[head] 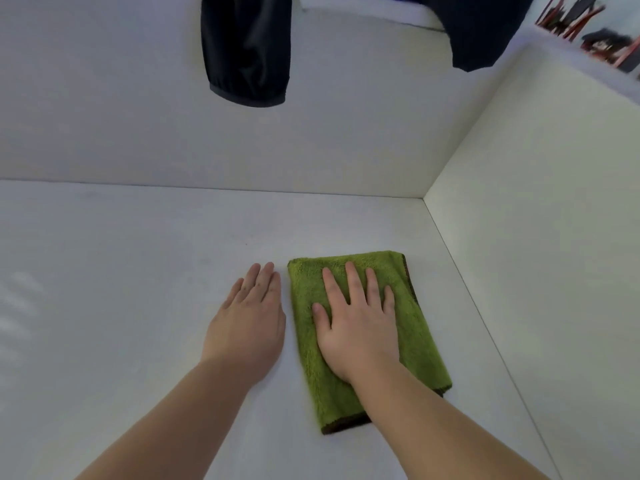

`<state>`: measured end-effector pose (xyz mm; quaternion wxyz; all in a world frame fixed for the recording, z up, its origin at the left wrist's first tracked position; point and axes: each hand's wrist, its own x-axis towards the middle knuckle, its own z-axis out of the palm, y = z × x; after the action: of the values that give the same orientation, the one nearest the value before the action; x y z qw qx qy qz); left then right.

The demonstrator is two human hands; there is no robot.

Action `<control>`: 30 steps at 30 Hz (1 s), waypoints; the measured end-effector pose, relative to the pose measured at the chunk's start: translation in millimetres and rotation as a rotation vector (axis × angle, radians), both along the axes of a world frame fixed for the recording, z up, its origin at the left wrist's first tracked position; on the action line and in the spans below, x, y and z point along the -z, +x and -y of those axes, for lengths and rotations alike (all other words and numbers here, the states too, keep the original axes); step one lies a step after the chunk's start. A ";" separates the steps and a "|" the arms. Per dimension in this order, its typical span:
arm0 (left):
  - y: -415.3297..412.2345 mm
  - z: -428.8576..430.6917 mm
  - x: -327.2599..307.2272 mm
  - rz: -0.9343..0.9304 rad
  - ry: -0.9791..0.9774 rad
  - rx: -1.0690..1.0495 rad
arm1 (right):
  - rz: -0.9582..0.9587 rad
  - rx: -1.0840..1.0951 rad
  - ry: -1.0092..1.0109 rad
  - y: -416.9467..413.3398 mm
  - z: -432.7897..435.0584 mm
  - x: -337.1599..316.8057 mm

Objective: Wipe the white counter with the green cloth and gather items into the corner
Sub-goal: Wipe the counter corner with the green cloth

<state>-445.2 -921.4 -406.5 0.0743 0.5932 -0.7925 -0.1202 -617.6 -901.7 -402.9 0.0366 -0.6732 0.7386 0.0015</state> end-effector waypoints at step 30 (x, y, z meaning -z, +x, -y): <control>-18.7 26.5 -6.1 0.091 -0.009 -0.077 | 0.011 0.012 -0.005 -152.8 135.7 -2.3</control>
<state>-463.8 -947.8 -400.4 0.0455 0.6278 -0.7721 -0.0868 -770.4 -1037.4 -400.7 0.0391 -0.6688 0.7424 -0.0045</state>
